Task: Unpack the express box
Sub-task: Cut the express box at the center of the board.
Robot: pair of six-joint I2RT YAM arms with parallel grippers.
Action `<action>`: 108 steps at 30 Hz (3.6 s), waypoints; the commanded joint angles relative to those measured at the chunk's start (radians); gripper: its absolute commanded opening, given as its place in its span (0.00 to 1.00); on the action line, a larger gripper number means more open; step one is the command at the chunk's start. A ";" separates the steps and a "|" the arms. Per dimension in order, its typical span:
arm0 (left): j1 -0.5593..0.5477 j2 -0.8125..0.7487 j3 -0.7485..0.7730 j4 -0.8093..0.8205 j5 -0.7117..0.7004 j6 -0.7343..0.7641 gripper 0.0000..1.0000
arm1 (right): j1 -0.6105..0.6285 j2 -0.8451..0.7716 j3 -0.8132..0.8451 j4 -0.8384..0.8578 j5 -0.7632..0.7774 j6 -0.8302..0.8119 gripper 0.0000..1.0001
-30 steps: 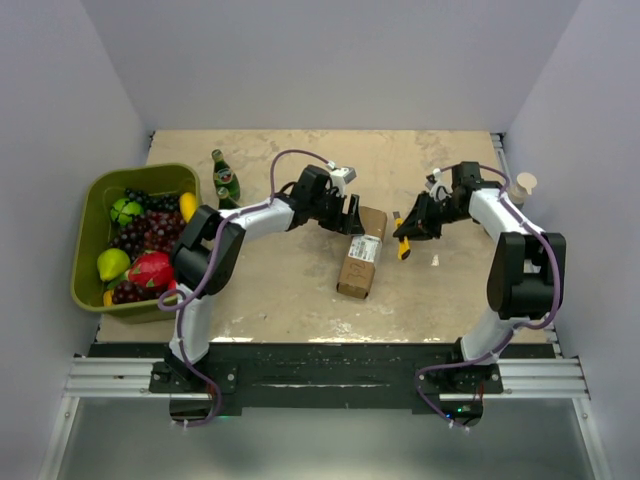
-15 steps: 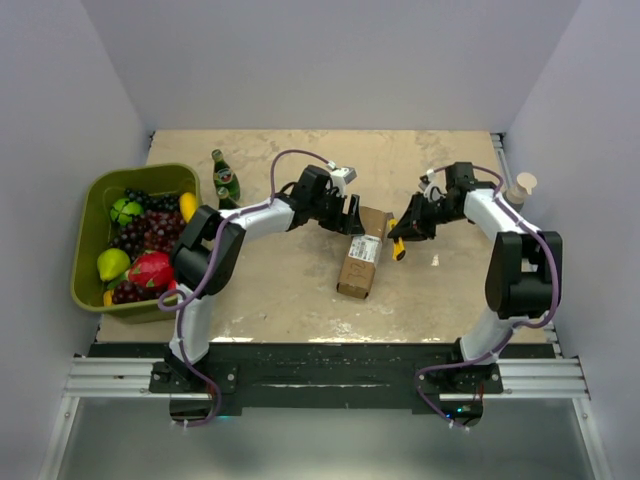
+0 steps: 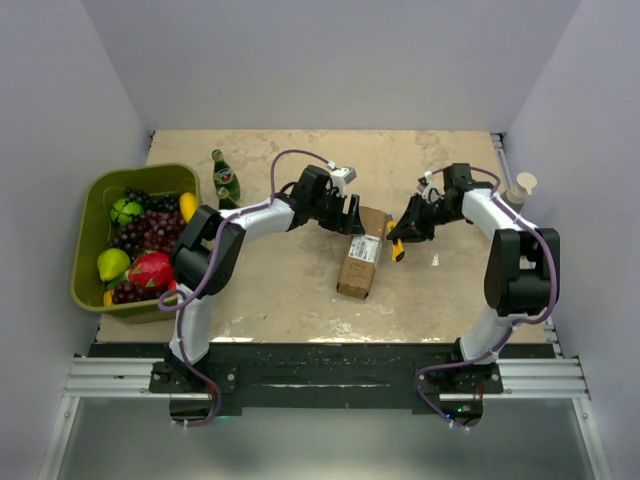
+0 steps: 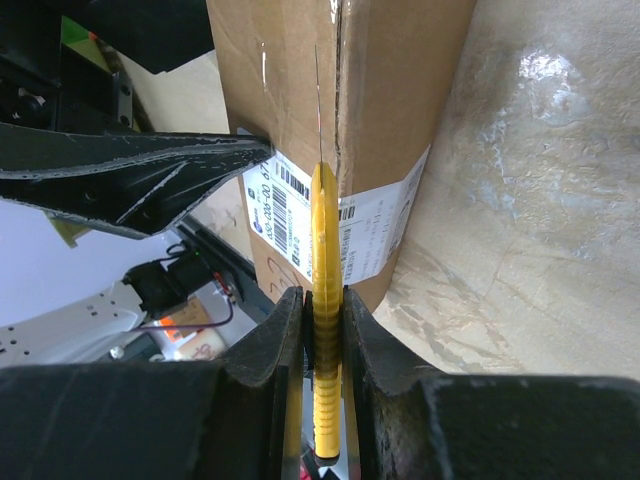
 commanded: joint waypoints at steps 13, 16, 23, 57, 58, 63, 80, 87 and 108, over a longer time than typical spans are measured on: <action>-0.005 0.065 -0.030 -0.123 -0.098 0.053 0.77 | 0.001 0.036 0.031 0.018 0.010 0.018 0.00; -0.005 0.068 -0.029 -0.121 -0.095 0.051 0.77 | 0.001 0.044 0.031 0.018 0.008 0.019 0.00; -0.005 0.072 -0.024 -0.120 -0.094 0.047 0.77 | 0.017 0.054 0.016 0.018 -0.029 0.015 0.00; -0.005 0.101 -0.001 -0.120 -0.092 0.053 0.77 | 0.111 -0.096 -0.198 0.005 -0.116 0.038 0.00; -0.005 0.104 0.000 -0.121 -0.092 0.053 0.77 | 0.116 -0.099 -0.210 0.006 -0.119 0.039 0.00; 0.001 0.118 0.022 -0.123 -0.094 0.063 0.78 | 0.136 -0.136 -0.251 -0.004 -0.129 0.036 0.00; 0.007 0.173 0.079 -0.114 -0.109 0.089 0.78 | 0.260 -0.305 -0.446 0.005 -0.187 0.058 0.00; 0.007 0.190 0.093 -0.115 -0.123 0.108 0.78 | 0.310 -0.338 -0.497 0.021 -0.210 0.081 0.00; 0.027 0.169 0.108 -0.114 -0.118 0.132 0.83 | 0.323 -0.481 -0.289 -0.191 -0.031 -0.128 0.00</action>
